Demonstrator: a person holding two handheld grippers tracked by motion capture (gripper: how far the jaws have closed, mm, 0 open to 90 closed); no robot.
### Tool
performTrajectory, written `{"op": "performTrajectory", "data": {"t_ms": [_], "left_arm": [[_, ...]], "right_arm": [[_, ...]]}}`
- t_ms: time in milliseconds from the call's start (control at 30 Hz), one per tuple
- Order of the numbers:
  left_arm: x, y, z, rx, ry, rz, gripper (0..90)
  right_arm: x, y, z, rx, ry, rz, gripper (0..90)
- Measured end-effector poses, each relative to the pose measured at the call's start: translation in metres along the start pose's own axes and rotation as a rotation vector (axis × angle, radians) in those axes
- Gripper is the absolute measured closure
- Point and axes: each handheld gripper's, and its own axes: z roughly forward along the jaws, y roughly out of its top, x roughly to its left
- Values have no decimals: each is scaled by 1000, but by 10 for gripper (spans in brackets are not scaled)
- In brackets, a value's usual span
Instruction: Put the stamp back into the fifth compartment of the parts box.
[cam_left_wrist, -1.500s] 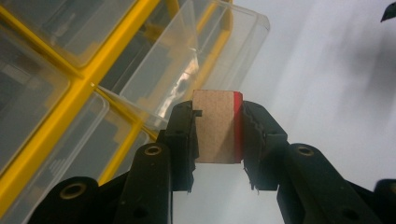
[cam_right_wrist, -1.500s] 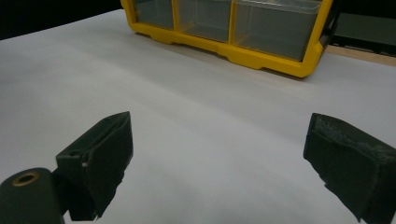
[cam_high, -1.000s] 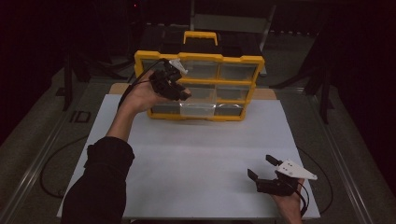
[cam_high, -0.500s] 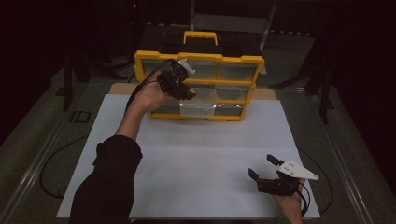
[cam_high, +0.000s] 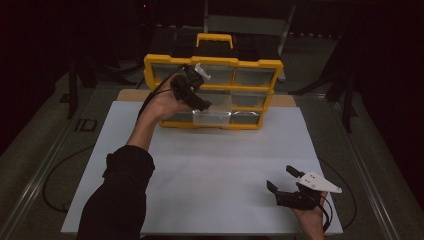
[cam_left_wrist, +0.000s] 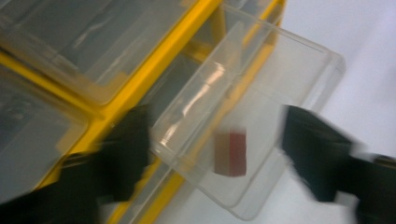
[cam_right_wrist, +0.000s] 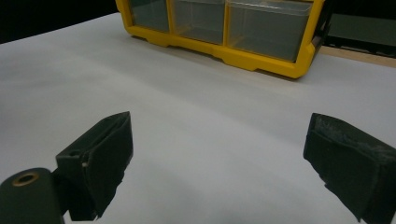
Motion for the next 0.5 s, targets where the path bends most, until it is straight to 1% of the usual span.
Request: {"op": "performTrajectory", "data": {"t_ms": [33, 67, 100, 133, 267, 367, 433, 467, 500], "left_arm": [[0, 0, 0, 1, 1, -5, 131], [0, 0, 0, 1, 1, -5, 92], [1, 0, 0, 2, -10, -18, 30], [2, -1, -1, 3, -16, -19, 12], [1, -2, -3, 3, -18, -6, 3], [-1, -5, -5, -2, -29, -5, 3], [-3, -6, -5, -4, -28, -4, 3], [-5, -9, -6, -6, -38, -1, 3], [-7, -11, -7, -6, -38, 5, 3]], "right_arm": [[0, 0, 0, 0, 0, 0, 83], [0, 0, 0, 0, 0, 0, 83], [0, 0, 0, 1, 0, -2, 83], [0, 0, 0, 0, 0, -2, 83], [0, 0, 0, 0, 0, -2, 83], [0, 0, 0, 1, 0, -1, 83], [0, 0, 1, 0, -2, -1, 83], [0, 0, 1, 1, 1, -4, 83], [0, 0, 1, 1, 1, -4, 83]]}}
